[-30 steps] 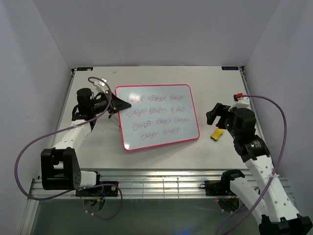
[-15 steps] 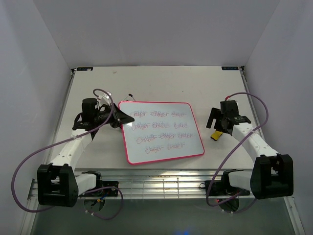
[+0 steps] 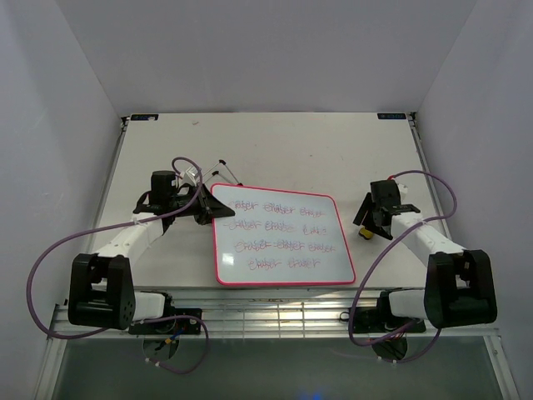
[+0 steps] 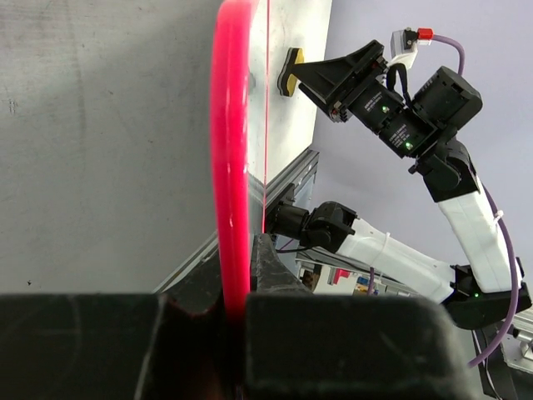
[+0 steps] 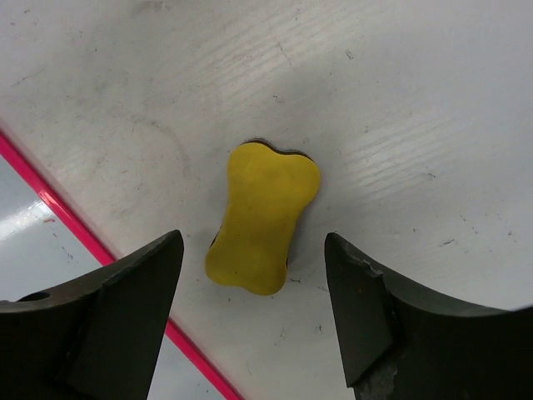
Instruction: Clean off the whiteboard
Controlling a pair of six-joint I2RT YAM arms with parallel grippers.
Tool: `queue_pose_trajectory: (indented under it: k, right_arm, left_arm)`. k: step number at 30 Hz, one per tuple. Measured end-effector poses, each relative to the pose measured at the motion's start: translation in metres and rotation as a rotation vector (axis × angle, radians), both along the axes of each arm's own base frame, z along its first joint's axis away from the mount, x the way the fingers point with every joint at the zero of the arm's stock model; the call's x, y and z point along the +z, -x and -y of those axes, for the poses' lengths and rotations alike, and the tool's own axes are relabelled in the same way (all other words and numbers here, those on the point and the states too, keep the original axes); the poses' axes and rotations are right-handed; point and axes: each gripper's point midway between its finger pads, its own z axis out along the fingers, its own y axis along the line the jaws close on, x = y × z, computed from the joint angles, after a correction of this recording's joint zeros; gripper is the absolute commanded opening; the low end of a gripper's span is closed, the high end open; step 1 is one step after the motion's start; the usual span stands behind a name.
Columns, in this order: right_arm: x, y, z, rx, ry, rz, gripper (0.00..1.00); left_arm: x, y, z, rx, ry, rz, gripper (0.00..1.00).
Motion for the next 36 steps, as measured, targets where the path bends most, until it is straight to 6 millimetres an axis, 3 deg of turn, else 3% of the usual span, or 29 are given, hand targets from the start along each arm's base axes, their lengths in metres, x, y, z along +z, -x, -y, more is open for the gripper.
queue_pose_trajectory:
  k: [12,22,28,36]
  right_arm:
    - [-0.018,-0.005,0.003,-0.035,0.014,-0.033,0.64]
    - [-0.010,-0.011,0.005,-0.046,0.022,0.010,0.65]
    - [-0.008,-0.013,0.005,-0.045,0.022,0.020,0.55]
    - [-0.008,-0.013,0.005,-0.046,0.021,0.022,0.51]
  left_arm:
    - [-0.001,0.002,0.000,-0.009,-0.003,0.002,0.00]
    - [-0.001,0.004,0.000,-0.021,-0.002,0.004,0.00]
    - [-0.001,0.005,0.000,-0.028,-0.001,0.005,0.00]
    - [-0.002,0.007,0.001,-0.035,-0.001,0.004,0.00]
